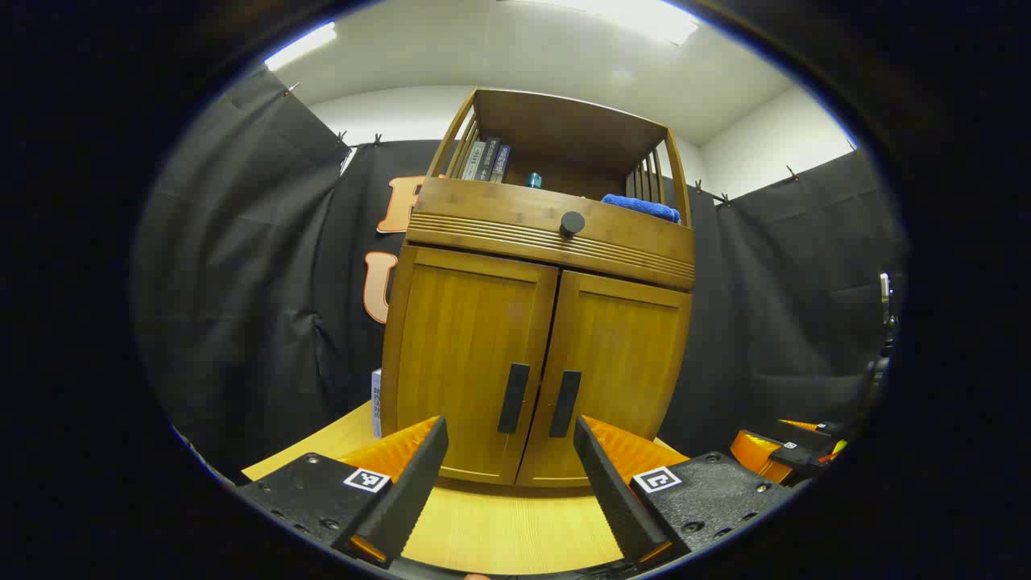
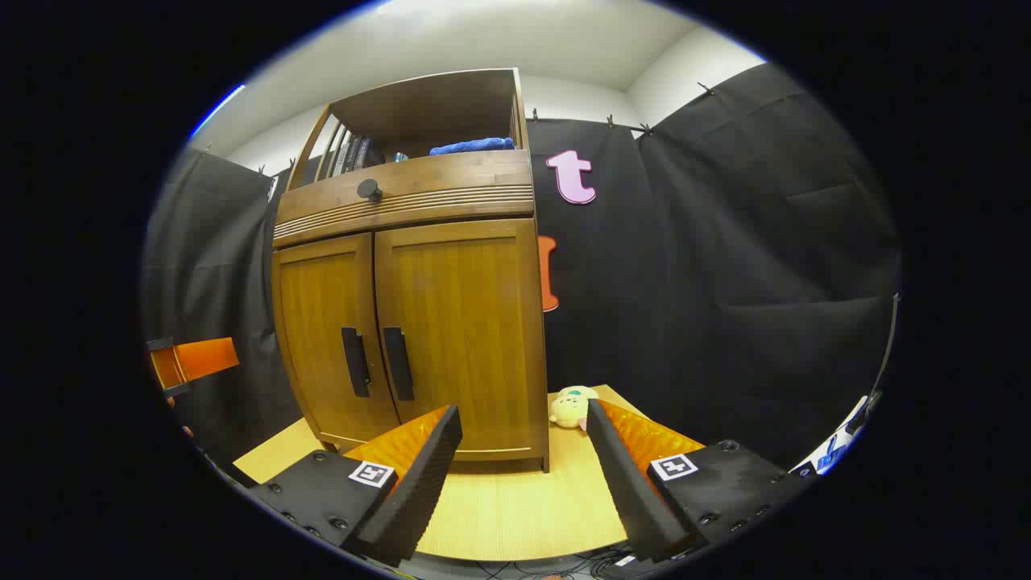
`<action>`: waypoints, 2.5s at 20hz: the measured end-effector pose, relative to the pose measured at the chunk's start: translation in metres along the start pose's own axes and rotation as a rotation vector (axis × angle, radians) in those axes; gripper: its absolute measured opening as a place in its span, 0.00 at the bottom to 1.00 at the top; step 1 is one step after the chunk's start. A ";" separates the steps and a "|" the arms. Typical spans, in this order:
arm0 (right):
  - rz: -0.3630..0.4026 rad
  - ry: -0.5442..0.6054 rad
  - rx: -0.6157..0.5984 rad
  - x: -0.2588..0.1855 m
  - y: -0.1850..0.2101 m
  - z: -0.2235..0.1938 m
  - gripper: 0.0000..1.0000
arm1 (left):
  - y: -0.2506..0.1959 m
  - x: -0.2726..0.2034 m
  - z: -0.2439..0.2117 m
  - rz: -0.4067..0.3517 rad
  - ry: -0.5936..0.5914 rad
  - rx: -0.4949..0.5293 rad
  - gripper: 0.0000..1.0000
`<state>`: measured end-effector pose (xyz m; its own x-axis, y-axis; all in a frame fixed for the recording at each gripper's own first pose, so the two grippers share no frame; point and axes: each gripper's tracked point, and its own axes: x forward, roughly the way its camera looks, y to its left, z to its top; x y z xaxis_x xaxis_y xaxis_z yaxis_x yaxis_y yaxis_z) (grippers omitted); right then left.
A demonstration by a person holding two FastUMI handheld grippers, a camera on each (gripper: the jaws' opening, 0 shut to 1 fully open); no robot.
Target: Open the right door of the double-door shoe cabinet with the right hand, and open the left door with the left hand.
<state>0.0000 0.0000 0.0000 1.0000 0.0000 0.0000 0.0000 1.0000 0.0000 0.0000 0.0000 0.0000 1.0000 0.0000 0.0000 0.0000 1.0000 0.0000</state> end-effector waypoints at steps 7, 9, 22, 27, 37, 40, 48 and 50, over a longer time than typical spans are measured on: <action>-0.023 -0.013 -0.017 -0.003 0.008 0.007 1.00 | 0.001 0.004 0.005 -0.029 -0.006 0.020 0.91; -0.028 -0.018 -0.023 0.000 0.015 0.007 0.94 | 0.000 0.005 0.007 -0.039 -0.005 0.018 0.95; 0.025 -0.002 -0.026 0.054 0.074 0.000 0.94 | 0.035 0.008 0.003 0.023 0.012 0.009 0.91; 0.061 -0.008 -0.031 0.088 0.109 0.000 0.97 | 0.058 0.003 -0.001 0.042 0.026 -0.001 0.92; 0.114 0.041 -0.006 0.154 0.167 -0.016 1.00 | 0.106 0.014 -0.001 0.086 0.025 0.016 0.98; 0.117 0.050 -0.005 0.171 0.178 -0.019 1.00 | 0.119 0.017 0.000 0.102 0.024 0.017 0.97; 0.118 0.066 -0.022 0.223 0.197 -0.027 0.92 | 0.149 0.021 -0.001 0.150 0.039 0.012 0.92; 0.126 0.071 -0.032 0.232 0.202 -0.031 0.95 | 0.154 0.020 -0.003 0.158 0.047 0.009 0.92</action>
<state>0.2320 0.2024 -0.0310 0.9896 0.1244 -0.0726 -0.1267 0.9916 -0.0277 0.0198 0.1542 -0.0031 0.9865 0.1571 -0.0462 -0.1567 0.9876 0.0129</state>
